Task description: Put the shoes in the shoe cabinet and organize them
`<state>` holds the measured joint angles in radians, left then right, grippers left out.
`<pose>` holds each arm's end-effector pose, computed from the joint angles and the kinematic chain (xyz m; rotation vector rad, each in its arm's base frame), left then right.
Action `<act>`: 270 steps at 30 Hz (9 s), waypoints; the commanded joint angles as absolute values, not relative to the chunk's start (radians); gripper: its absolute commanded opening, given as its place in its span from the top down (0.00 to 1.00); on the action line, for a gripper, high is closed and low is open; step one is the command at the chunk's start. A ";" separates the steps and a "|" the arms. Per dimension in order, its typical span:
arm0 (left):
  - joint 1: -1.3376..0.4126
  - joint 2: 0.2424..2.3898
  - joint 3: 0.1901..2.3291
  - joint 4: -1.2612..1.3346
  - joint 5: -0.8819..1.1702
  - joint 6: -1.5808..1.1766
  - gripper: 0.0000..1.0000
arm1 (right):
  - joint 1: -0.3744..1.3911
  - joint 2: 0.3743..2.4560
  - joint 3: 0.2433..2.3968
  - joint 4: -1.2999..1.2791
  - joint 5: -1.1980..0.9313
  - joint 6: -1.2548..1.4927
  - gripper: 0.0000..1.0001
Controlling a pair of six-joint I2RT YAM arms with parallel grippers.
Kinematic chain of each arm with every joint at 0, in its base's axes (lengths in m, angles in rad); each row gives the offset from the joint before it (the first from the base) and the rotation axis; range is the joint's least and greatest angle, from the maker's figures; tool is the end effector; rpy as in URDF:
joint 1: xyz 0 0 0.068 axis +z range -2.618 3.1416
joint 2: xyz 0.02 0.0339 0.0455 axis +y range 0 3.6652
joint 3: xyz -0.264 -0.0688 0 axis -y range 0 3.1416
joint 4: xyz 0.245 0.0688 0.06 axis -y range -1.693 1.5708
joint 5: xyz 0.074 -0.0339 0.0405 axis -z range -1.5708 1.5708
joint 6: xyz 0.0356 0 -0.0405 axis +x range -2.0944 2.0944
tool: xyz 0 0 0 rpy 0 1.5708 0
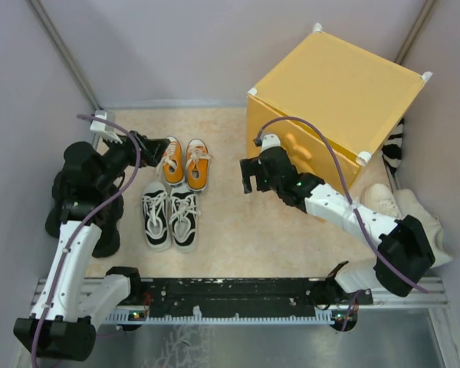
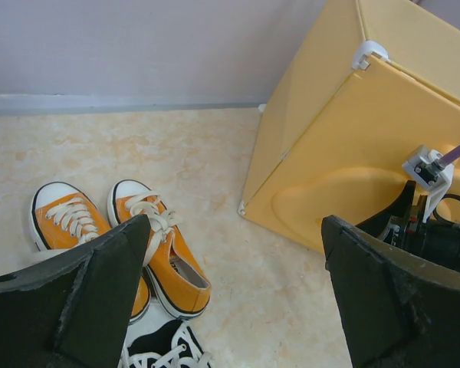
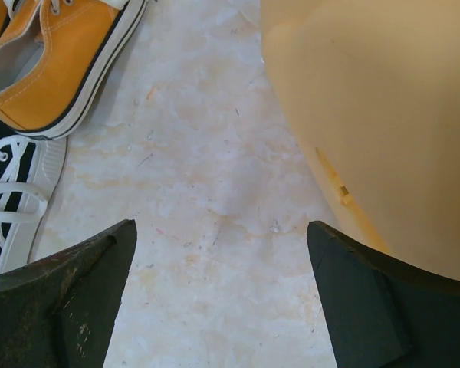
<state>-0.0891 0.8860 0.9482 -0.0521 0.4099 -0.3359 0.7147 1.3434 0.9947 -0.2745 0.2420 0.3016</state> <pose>0.1984 -0.0320 0.3942 0.1335 1.5934 -0.6514 0.2317 0.1898 0.2800 -0.3149 2.1676 0.3132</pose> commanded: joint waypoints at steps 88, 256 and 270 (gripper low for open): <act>-0.392 1.673 1.167 -0.314 -0.241 -0.344 0.10 | 0.872 1.154 1.210 -0.388 0.101 0.176 0.08; -1.147 1.235 1.485 -0.368 -0.066 -0.453 0.70 | 0.917 0.828 1.608 -0.726 0.702 0.130 0.11; -1.160 1.276 1.575 -0.293 0.095 -0.405 0.01 | 0.916 0.837 1.604 -0.729 0.686 0.139 0.11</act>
